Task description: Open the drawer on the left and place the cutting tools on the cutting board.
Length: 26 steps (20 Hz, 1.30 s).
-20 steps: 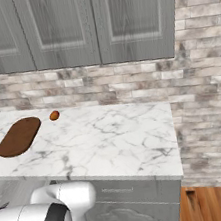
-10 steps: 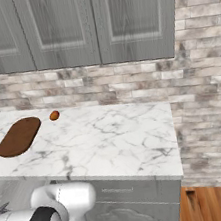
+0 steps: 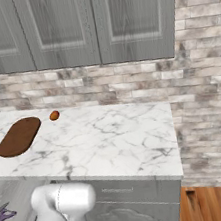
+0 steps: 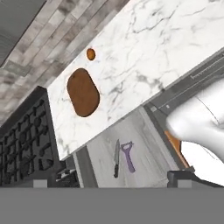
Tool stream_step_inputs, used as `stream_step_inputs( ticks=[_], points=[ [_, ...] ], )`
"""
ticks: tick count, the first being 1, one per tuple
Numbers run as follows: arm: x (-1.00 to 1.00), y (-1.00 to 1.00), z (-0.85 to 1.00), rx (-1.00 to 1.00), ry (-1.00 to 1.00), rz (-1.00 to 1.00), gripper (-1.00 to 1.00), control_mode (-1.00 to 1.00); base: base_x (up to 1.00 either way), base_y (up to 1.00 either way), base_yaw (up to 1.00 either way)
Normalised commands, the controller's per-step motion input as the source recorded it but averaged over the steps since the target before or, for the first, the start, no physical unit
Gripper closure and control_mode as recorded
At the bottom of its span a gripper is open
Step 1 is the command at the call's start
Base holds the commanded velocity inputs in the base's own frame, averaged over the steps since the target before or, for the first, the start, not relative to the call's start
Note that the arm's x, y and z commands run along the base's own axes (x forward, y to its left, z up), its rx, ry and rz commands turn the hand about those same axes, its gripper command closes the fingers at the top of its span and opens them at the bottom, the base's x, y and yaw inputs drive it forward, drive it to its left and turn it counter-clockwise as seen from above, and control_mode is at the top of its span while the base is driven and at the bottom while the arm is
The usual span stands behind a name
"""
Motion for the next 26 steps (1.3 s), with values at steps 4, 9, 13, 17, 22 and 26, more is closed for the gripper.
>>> stream_step_inputs(
  ticks=[4,9,13,17,22,26],
  points=[
    [-0.20,0.21,-0.04,-0.09,0.03,0.34,-1.00,-1.00,0.00,0.00,0.00],
    [-0.28,0.70,-0.04,-0.22,0.11,0.25,-1.00,-1.00,0.00,0.00,0.00],
    [-0.08,0.76,0.00,-0.26,0.33,0.16,-1.00,-1.00,0.00,0.00,0.00],
    [0.00,0.36,-0.17,-0.11,0.14,0.12,-1.00,-1.00,0.00,0.00,0.00],
    [0.01,0.24,-0.48,-0.07,0.02,0.03,-1.00,-1.00,0.00,0.00,0.00],
    [0.00,0.30,-0.52,-0.11,0.00,0.00,-1.00,-1.00,0.00,0.00,0.00]
  ],
)
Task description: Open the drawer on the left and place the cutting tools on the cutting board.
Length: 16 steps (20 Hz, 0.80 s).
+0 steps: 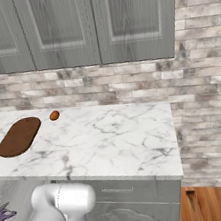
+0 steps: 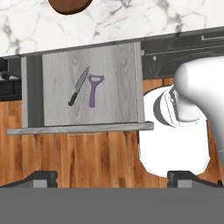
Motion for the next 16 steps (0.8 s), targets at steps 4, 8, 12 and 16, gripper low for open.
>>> stream_step_inputs(
  ticks=[4,8,12,16],
  points=[
    [0.00,0.17,-0.51,-0.10,0.00,0.00,-1.00,-1.00,0.00,0.00,0.00],
    [0.00,0.05,-0.51,-0.10,0.00,0.00,-1.00,-1.00,0.00,0.00,0.00],
    [0.00,0.00,-0.34,-0.07,0.01,0.00,-1.00,-1.00,0.00,0.00,0.00],
    [0.17,-0.05,-0.18,-0.01,0.07,0.00,-1.00,-1.00,0.00,0.00,0.00]
  ],
)
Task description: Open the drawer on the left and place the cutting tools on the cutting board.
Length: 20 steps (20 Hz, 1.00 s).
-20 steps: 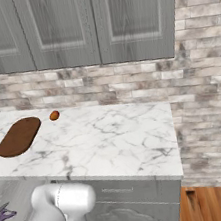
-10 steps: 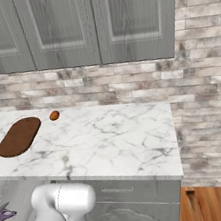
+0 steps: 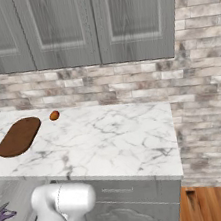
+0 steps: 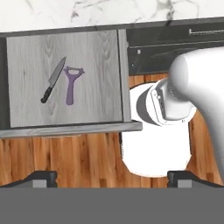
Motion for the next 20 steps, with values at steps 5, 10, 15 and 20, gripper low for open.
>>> stream_step_inputs(
  ticks=[5,10,15,20],
  points=[
    [0.46,-0.20,-0.34,0.00,0.10,0.00,-1.00,-1.00,0.00,0.00,0.00],
    [0.51,0.04,-0.38,-0.03,0.10,0.00,-1.00,-1.00,0.00,0.00,0.00],
    [0.39,0.21,-0.18,-0.05,0.25,0.02,-1.00,-1.00,0.00,0.00,0.00],
    [0.58,0.10,-0.42,0.00,0.25,0.08,-1.00,-1.00,0.00,0.00,0.00]
  ],
)
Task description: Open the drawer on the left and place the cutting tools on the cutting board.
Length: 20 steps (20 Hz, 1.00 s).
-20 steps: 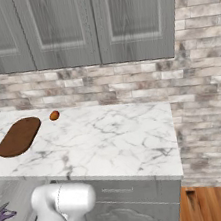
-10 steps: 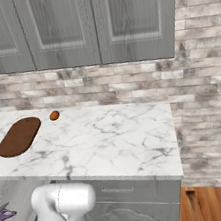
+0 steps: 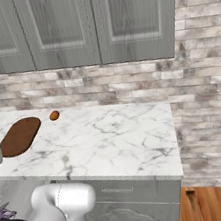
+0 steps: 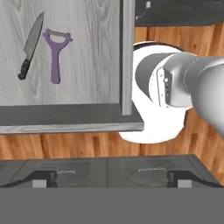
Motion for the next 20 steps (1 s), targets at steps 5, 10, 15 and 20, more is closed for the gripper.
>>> stream_step_inputs(
  ticks=[5,10,15,20],
  points=[
    [0.28,0.08,-0.47,-0.02,0.07,0.09,-1.00,-1.00,0.00,0.00,0.00],
    [0.00,0.21,-0.29,-0.08,-0.13,0.04,-1.00,-1.00,0.00,0.00,0.00],
    [0.02,0.21,-0.32,-0.06,-0.26,0.01,-1.00,-1.00,0.00,0.00,0.00],
    [0.18,0.08,-0.35,0.02,-0.08,0.01,-1.00,-1.00,0.00,0.00,0.00]
  ],
)
